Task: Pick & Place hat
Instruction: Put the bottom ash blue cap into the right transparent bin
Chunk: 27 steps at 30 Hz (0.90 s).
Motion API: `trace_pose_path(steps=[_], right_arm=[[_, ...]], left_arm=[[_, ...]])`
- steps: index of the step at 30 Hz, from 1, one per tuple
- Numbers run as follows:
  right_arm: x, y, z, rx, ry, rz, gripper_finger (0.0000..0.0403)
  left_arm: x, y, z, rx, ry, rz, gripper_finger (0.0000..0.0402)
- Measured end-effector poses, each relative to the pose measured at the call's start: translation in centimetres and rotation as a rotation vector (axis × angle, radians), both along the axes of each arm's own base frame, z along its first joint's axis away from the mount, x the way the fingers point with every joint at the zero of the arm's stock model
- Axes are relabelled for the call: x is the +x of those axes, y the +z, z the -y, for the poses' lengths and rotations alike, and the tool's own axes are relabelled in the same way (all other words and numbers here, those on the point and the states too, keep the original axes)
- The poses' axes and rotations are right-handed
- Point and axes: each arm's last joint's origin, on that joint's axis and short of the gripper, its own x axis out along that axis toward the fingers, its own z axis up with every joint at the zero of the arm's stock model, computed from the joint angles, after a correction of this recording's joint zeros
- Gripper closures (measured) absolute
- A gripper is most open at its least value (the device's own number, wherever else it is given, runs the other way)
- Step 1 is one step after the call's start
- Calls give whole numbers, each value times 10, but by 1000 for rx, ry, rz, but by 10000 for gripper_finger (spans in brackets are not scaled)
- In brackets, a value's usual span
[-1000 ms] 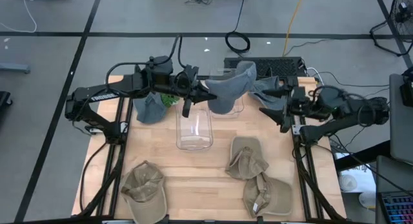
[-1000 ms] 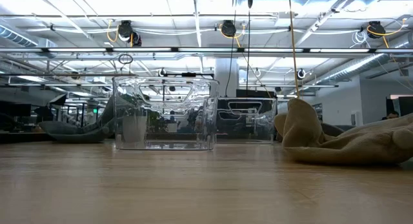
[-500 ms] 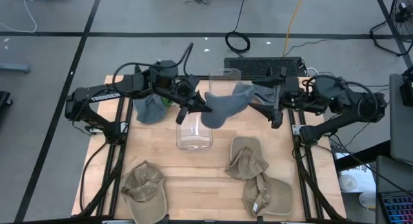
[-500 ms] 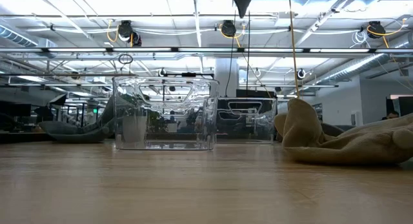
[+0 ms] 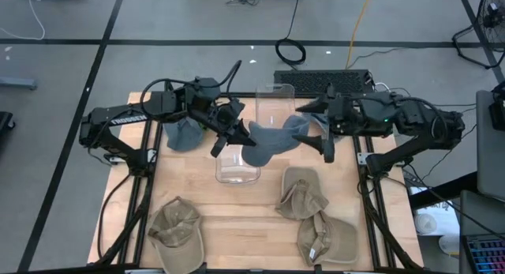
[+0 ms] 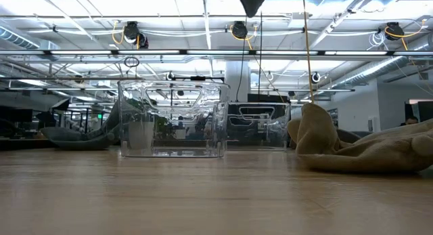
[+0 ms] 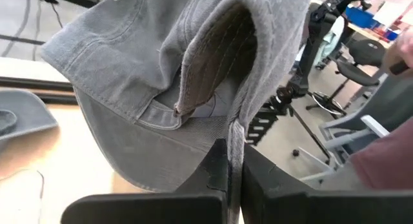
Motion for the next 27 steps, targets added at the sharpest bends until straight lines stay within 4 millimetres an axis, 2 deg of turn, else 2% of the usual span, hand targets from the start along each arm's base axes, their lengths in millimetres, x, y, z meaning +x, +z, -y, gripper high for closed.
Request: trace_pose_path(steps=[8, 15, 21, 27], right_arm=[[7, -14, -4, 74, 77, -123, 48], [9, -16, -7, 76, 84, -132, 59], [11, -17, -7, 75, 85, -140, 94], [16, -26, -9, 71, 104, -213, 151]], left_arm=[[-1, 0, 1, -12, -30, -5, 394], [-2, -3, 2, -26, -48, -33, 394], [-2, -4, 2, -28, -48, -42, 394], [-2, -3, 2, -30, -47, -43, 394]])
